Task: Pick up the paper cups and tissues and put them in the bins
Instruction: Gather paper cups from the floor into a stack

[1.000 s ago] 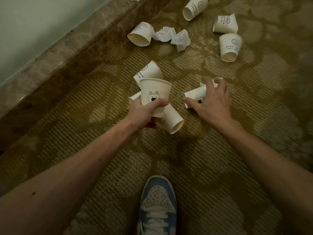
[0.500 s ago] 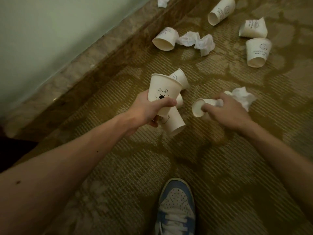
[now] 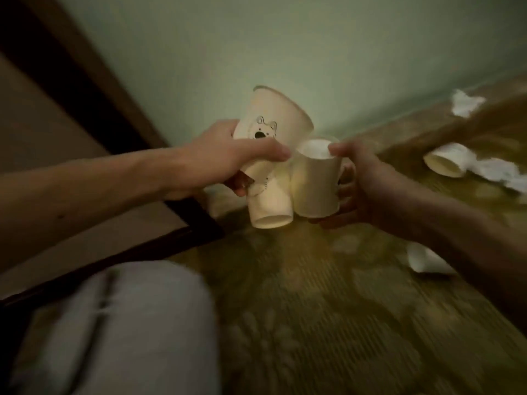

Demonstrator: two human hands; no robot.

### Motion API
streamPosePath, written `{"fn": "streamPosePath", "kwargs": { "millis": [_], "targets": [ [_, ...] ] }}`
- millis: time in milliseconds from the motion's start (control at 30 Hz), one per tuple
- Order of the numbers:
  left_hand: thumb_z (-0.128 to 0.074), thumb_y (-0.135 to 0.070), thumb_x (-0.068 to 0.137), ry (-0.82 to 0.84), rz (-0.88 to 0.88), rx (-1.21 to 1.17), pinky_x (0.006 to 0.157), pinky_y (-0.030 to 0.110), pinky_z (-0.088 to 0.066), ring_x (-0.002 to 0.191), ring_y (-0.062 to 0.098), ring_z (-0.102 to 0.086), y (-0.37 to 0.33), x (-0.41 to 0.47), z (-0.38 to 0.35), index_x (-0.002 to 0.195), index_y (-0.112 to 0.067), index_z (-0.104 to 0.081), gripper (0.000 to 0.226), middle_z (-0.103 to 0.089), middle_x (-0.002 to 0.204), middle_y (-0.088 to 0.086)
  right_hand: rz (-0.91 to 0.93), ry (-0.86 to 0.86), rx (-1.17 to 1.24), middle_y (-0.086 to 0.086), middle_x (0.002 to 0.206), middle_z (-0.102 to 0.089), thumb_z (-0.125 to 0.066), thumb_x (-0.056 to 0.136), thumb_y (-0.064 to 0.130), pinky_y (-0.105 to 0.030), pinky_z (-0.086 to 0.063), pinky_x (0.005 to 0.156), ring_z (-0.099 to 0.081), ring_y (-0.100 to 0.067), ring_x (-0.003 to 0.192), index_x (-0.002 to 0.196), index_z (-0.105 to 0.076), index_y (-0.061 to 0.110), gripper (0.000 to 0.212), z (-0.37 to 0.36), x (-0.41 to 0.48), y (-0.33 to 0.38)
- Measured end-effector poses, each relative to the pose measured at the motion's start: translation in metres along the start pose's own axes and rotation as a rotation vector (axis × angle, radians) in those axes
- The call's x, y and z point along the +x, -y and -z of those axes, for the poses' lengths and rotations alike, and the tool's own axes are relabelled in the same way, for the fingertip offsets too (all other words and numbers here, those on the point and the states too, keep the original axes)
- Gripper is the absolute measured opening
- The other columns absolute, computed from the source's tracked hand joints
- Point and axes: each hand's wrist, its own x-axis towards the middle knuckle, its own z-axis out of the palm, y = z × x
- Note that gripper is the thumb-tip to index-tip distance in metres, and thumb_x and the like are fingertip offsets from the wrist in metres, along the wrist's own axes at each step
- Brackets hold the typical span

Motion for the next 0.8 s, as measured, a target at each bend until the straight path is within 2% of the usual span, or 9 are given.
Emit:
{"fn": "streamPosePath", "kwargs": {
  "millis": [67, 167, 267, 333, 500, 633, 700, 733, 800],
  "targets": [
    [-0.078, -0.041, 0.067, -0.155, -0.011, -0.061, 0.046, 0.025, -0.050, 0.060, 0.015, -0.064, 0.001, -0.045, 0.055, 0.091, -0.016, -0.067, 0.036, -0.072, 0.074, 0.000, 0.015, 0.155, -0.067, -0.020, 0.103, -0.069, -0.050, 0.085, 0.063, -0.039, -0.059, 0.061, -0.074, -0.034, 0.077, 0.105, -0.054, 0.019, 0.048, -0.049, 0.011, 0.050],
    [-0.075, -0.047, 0.066, -0.358, -0.050, -0.104, 0.049, 0.027, -0.051, 0.068, 0.019, -0.062, 0.005, -0.133, 0.122, 0.096, -0.017, -0.070, 0.043, -0.072, 0.082, 0.003, 0.121, 0.366, -0.185, -0.020, 0.105, -0.067, -0.061, 0.077, 0.065, -0.038, -0.058, 0.060, -0.073, -0.038, 0.080, 0.109, -0.052, 0.020, 0.056, -0.133, 0.008, 0.111],
    [-0.068, -0.050, 0.077, -0.495, -0.067, -0.121, 0.053, 0.026, -0.053, 0.074, 0.013, -0.067, 0.016, -0.236, 0.160, 0.099, -0.022, -0.070, 0.037, -0.073, 0.088, -0.001, 0.180, 0.558, -0.209, -0.020, 0.086, -0.074, -0.071, 0.068, 0.057, -0.043, -0.059, 0.058, -0.073, -0.042, 0.077, 0.103, -0.053, 0.021, 0.053, -0.225, -0.014, 0.140],
    [-0.063, -0.052, 0.079, -0.582, -0.047, -0.116, 0.055, 0.026, -0.054, 0.077, 0.013, -0.068, 0.030, -0.300, 0.170, 0.100, -0.023, -0.069, 0.036, -0.072, 0.089, -0.002, 0.197, 0.690, -0.239, -0.017, 0.078, -0.074, -0.068, 0.072, 0.057, -0.041, -0.058, 0.057, -0.073, -0.039, 0.076, 0.103, -0.053, 0.016, 0.053, -0.285, -0.031, 0.139],
    [-0.067, -0.049, 0.076, -0.813, 0.035, -0.195, 0.062, 0.024, -0.057, 0.084, 0.016, -0.072, 0.100, -0.429, 0.163, 0.105, -0.021, -0.068, 0.040, -0.075, 0.097, 0.001, 0.158, 0.861, -0.287, -0.003, 0.075, -0.075, -0.059, 0.085, 0.053, -0.036, -0.058, 0.054, -0.075, -0.025, 0.074, 0.099, -0.062, 0.025, 0.031, -0.416, -0.068, 0.079],
    [-0.076, -0.046, 0.071, -0.956, 0.160, -0.318, 0.064, 0.024, -0.057, 0.090, 0.016, -0.073, 0.169, -0.488, 0.143, 0.108, -0.029, -0.066, 0.042, -0.075, 0.101, -0.002, 0.084, 0.986, -0.497, 0.007, 0.090, -0.074, -0.050, 0.089, 0.061, -0.037, -0.060, 0.076, -0.073, -0.018, 0.089, 0.100, -0.061, 0.040, 0.027, -0.495, -0.079, 0.014],
    [-0.077, -0.048, 0.071, -1.001, 0.237, -0.353, 0.064, 0.026, -0.058, 0.089, 0.016, -0.073, 0.205, -0.504, 0.133, 0.112, -0.029, -0.063, 0.047, -0.074, 0.100, -0.005, 0.060, 0.986, -0.604, 0.003, 0.107, -0.069, -0.046, 0.089, 0.066, -0.043, -0.055, 0.090, -0.067, -0.021, 0.101, 0.119, -0.054, 0.036, 0.044, -0.526, -0.081, -0.015],
    [-0.077, -0.049, 0.071, -1.027, 0.256, -0.373, 0.065, 0.026, -0.059, 0.091, 0.015, -0.072, 0.221, -0.509, 0.128, 0.114, -0.029, -0.062, 0.050, -0.074, 0.101, -0.006, 0.087, 0.947, -0.668, 0.000, 0.113, -0.064, -0.043, 0.089, 0.067, -0.044, -0.053, 0.091, -0.063, -0.021, 0.104, 0.126, -0.049, 0.030, 0.052, -0.538, -0.080, -0.029],
    [-0.079, -0.049, 0.073, -1.073, 0.262, -0.414, 0.069, 0.024, -0.058, 0.095, 0.013, -0.072, 0.248, -0.513, 0.119, 0.117, -0.029, -0.061, 0.052, -0.074, 0.106, -0.008, 0.287, 0.899, -0.819, 0.001, 0.110, -0.059, -0.038, 0.094, 0.063, -0.036, -0.052, 0.079, -0.059, -0.015, 0.097, 0.122, -0.044, 0.028, 0.045, -0.552, -0.078, -0.056]
  ]
}}
